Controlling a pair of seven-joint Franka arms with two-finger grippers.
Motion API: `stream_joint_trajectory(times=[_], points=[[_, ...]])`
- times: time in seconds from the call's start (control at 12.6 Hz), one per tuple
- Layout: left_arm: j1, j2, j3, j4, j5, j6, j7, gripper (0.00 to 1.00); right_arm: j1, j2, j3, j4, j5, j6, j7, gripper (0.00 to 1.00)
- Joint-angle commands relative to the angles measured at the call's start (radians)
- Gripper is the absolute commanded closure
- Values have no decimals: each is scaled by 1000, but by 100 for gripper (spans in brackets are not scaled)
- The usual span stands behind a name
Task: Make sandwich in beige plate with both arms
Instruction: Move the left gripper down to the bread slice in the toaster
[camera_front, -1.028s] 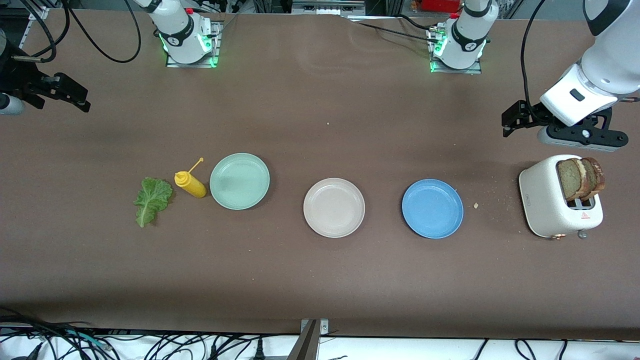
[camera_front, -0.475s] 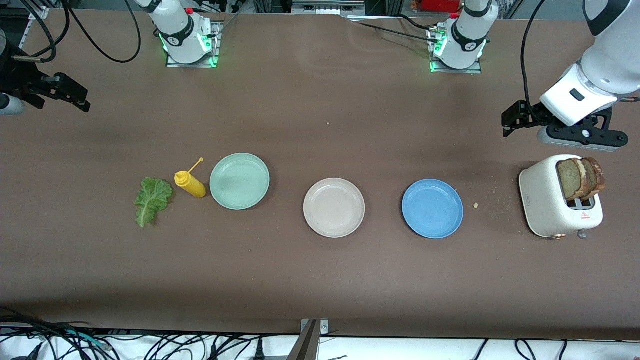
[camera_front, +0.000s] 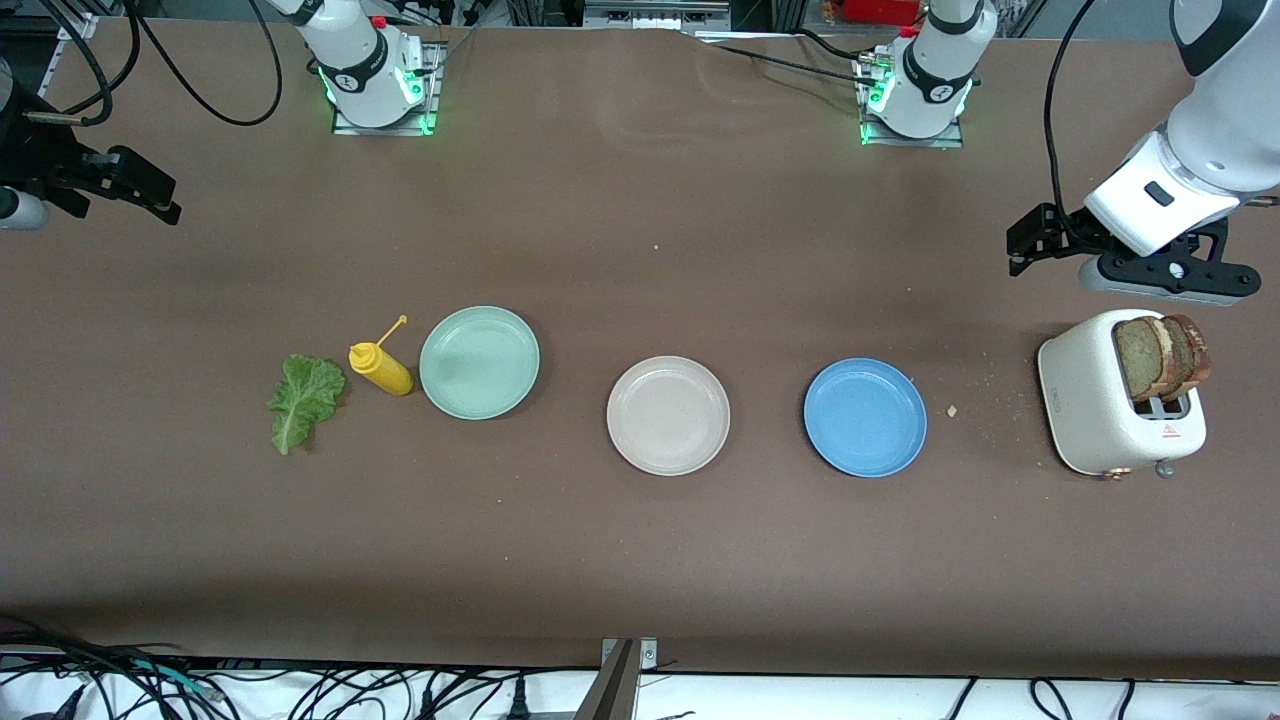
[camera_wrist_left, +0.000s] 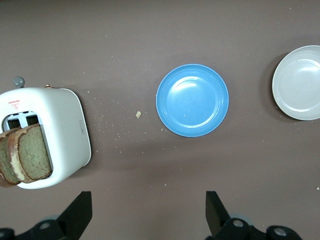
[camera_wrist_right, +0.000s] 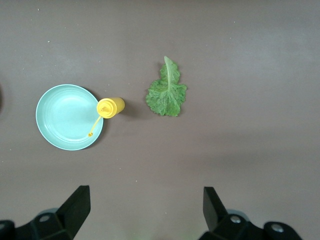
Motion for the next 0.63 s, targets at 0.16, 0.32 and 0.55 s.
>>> stream_joint_trajectory(times=[0.16, 0.32, 0.55], points=[[2, 15, 3, 21, 10, -7, 11, 0, -2, 4, 4, 9, 14, -1, 10, 0], [7, 15, 6, 21, 10, -7, 12, 0, -2, 10, 3, 9, 14, -1, 4, 0], [21, 28, 9, 23, 12, -6, 14, 0, -2, 11, 4, 9, 14, 2, 3, 0]])
